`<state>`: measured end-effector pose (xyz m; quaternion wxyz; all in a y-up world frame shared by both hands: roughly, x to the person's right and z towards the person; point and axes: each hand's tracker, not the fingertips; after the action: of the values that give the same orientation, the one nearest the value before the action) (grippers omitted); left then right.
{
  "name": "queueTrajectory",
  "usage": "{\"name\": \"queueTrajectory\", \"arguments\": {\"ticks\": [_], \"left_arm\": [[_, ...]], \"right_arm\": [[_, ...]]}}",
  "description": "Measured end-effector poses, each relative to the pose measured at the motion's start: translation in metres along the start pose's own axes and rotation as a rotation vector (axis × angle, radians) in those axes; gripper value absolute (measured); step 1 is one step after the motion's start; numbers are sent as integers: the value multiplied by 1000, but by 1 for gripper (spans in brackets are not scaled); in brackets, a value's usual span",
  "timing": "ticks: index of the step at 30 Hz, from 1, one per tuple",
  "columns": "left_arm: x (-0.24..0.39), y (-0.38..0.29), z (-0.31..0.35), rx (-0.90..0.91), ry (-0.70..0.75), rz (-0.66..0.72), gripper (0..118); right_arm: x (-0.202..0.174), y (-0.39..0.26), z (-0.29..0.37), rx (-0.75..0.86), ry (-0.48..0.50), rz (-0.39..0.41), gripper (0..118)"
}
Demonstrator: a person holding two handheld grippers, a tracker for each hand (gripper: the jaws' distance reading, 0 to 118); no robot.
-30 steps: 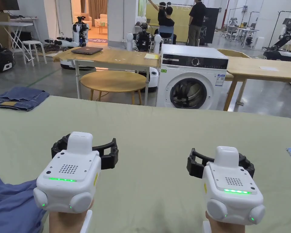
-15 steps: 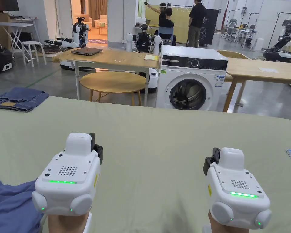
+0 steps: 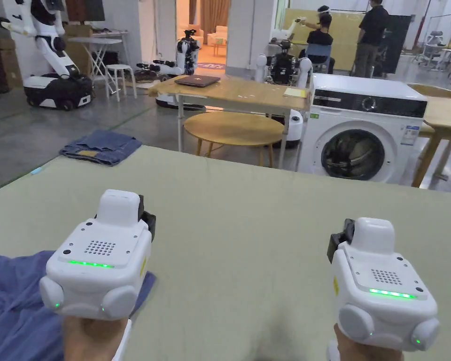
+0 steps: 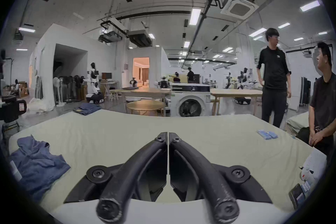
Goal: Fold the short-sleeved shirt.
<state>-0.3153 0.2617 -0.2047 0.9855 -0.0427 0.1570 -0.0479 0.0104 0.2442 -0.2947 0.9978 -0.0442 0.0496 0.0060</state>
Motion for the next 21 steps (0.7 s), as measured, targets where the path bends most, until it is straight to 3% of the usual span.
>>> {"name": "queueTrajectory", "arguments": {"ticks": [10,17,18,19,20,21], "left_arm": [[-116,-10,30,-101,193,4,0],[-181,-24,32,-283,213,116,0],[-188,-27,28,-339,197,121,8],[-194,-31,21,-405,186,119,32],[-198,-35,15,-471,158,113,47],[-202,-40,11,-529,121,105,53]], "right_arm": [[-111,-2,2,-9,217,26,1],[-147,-11,7,-26,307,64,1],[-150,-13,7,-31,317,74,1],[-153,-16,7,-36,326,85,1],[-154,-17,7,-40,330,92,1],[-155,-20,7,-46,333,99,1]]}}
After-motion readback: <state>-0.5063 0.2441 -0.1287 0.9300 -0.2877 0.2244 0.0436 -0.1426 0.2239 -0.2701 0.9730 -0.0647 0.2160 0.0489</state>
